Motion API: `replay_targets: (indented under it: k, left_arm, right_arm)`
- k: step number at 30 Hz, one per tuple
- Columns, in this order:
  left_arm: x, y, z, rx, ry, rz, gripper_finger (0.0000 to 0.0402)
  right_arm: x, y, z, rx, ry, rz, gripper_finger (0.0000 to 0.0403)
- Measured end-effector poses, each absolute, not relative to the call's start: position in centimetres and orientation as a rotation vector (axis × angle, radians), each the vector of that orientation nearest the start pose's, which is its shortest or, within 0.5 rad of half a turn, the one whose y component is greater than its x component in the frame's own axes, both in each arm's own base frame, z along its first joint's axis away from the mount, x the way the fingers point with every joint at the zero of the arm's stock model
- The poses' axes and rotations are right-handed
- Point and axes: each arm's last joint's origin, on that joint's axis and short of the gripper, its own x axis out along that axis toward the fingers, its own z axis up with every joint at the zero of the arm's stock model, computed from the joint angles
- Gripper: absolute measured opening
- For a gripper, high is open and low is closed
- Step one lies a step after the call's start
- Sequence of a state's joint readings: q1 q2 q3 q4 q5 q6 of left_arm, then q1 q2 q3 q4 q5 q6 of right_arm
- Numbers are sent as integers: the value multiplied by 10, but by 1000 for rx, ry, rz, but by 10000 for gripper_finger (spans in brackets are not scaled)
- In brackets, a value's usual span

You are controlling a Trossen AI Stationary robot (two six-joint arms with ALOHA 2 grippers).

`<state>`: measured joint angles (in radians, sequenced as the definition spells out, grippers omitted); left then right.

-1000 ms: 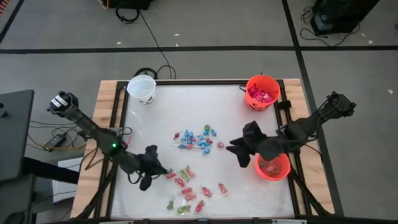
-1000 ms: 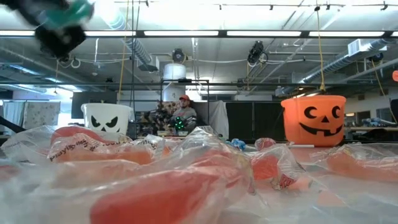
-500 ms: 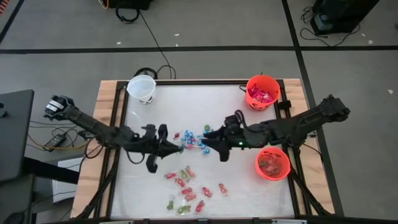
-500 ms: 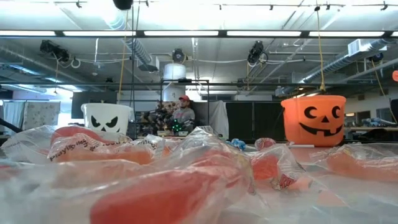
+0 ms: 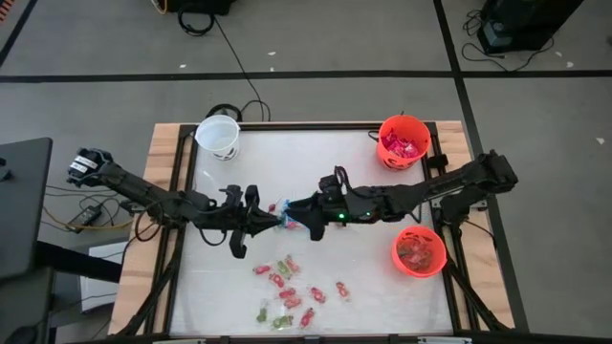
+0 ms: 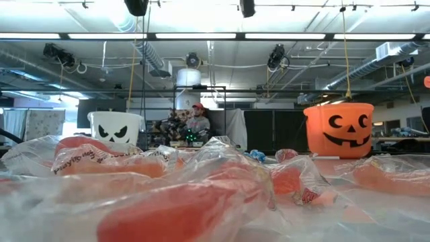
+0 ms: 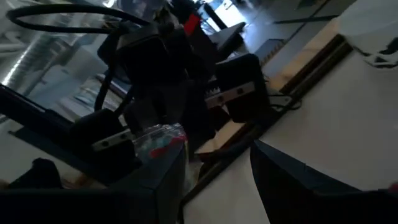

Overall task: Sort candy by brand, put in halloween buckets
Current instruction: Put the blue gummy into the bottom orange bucket

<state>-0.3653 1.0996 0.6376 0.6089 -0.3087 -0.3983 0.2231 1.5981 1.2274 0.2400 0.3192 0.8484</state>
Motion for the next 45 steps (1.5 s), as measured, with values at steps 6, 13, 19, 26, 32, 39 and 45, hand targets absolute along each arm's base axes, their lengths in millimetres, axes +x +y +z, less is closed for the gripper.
replay_targets:
  k: [6,13,19,26,32,39,45]
  left_arm:
    - [228,-78,298,-446,-129,-79,3]
    - [228,-74,297,-453,-138,-4,3]
    - [230,-69,297,-464,-144,20,3]
    - [231,-66,297,-477,-148,30,3]
    - [232,-65,296,-487,-147,30,3]
    - [241,-70,286,-514,-93,-21,3]
    - [240,-69,288,-502,-119,-7,3]
  right_arm:
    - [372,71,326,749,14,-27,191]
    - [359,68,344,710,-34,-41,191]
    - [360,68,339,707,-2,-64,191]
    - [361,66,337,699,23,-74,187]
    - [365,61,330,693,63,-73,156]
    - [366,59,329,692,76,-43,109]
    - [366,57,327,670,103,-53,13]
